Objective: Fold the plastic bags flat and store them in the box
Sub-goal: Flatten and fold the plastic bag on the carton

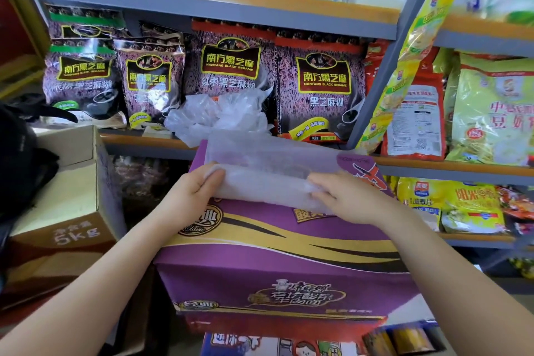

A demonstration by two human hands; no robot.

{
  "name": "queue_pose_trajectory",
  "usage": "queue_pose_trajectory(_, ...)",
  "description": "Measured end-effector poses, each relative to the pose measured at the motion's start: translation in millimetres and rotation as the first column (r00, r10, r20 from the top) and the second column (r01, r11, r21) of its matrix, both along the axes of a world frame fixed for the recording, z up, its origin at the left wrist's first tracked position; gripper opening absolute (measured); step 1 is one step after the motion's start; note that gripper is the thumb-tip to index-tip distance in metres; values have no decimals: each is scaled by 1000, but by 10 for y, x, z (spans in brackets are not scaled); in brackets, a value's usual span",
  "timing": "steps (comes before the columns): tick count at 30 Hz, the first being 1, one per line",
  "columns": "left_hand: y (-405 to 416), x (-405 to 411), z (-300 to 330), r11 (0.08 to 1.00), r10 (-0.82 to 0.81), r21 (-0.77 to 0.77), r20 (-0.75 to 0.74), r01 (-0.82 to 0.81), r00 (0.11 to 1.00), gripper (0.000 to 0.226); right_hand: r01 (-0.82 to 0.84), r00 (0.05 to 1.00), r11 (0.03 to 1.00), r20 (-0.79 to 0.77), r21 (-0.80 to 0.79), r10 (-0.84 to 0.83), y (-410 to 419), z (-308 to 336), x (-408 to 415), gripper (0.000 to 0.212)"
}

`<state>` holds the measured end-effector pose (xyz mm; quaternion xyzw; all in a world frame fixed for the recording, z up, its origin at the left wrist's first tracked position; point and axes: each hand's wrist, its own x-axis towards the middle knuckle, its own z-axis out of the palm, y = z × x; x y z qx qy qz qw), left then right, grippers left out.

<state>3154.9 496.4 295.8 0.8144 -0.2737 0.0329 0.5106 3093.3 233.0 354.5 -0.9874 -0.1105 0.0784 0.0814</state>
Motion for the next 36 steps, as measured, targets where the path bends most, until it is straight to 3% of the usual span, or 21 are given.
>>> queue_pose_trajectory(5, 91, -400, 204, 986, -100, -145, -112, 84, 989, 30, -144, 971, 971, -161, 192, 175, -3, 295, -180, 36)
queue_pose_trajectory(8, 189, -533, 174, 974, -11, -226, -193, -34, 981, 30, -137, 965, 948, -179, 289, 194, 25, 407, -200, 34)
queue_pose_trajectory(10, 225, -526, 71, 985, 108, -102, -251, -138, 962, 40, -121, 970, 948, -170, 293, 176, 63, 402, -131, 30)
queue_pose_trajectory(13, 210, -523, -27, 930, 309, 233, -78, -284, 948, 40, -109, 989, 989, -87, 103, 118, 112, 246, 63, 21)
queue_pose_trajectory(16, 130, -496, -4, 858, 433, 276, 68, -434, 899, 34, -37, 996, 978, 75, -206, 53, 165, 35, 309, 14)
queue_pose_trajectory(20, 1, -422, 78, 728, 454, 506, 150, -463, 878, 17, -40, 980, 960, 175, -277, 91, 214, -164, 523, 14)
queue_pose_trajectory(23, -67, -374, 63, 618, 366, 579, 387, -532, 846, 50, -15, 986, 969, 157, -248, 55, 167, -243, 602, 13)
queue_pose_trajectory(25, -188, -352, 24, 654, 225, 539, 532, -531, 816, 38, -5, 987, 979, 156, -204, 38, 136, -271, 637, 12)
queue_pose_trajectory(27, -324, -331, -26, 720, 123, 565, 466, -402, 876, 41, -6, 988, 982, 149, -190, 35, 126, -270, 662, 11)
queue_pose_trajectory(29, -424, -287, -90, 751, 87, 597, 335, -283, 938, 61, 1, 991, 981, 134, -194, 26, 112, -276, 683, 9)
queue_pose_trajectory(32, -417, -250, -172, 702, 90, 685, 184, -193, 979, 95, 78, 995, 994, 62, -72, -74, 44, -304, 714, 10)
queue_pose_trajectory(36, -376, -264, -164, 636, 101, 751, 151, -181, 983, 126, 165, 986, 986, 44, -34, -163, -45, -337, 755, 13)
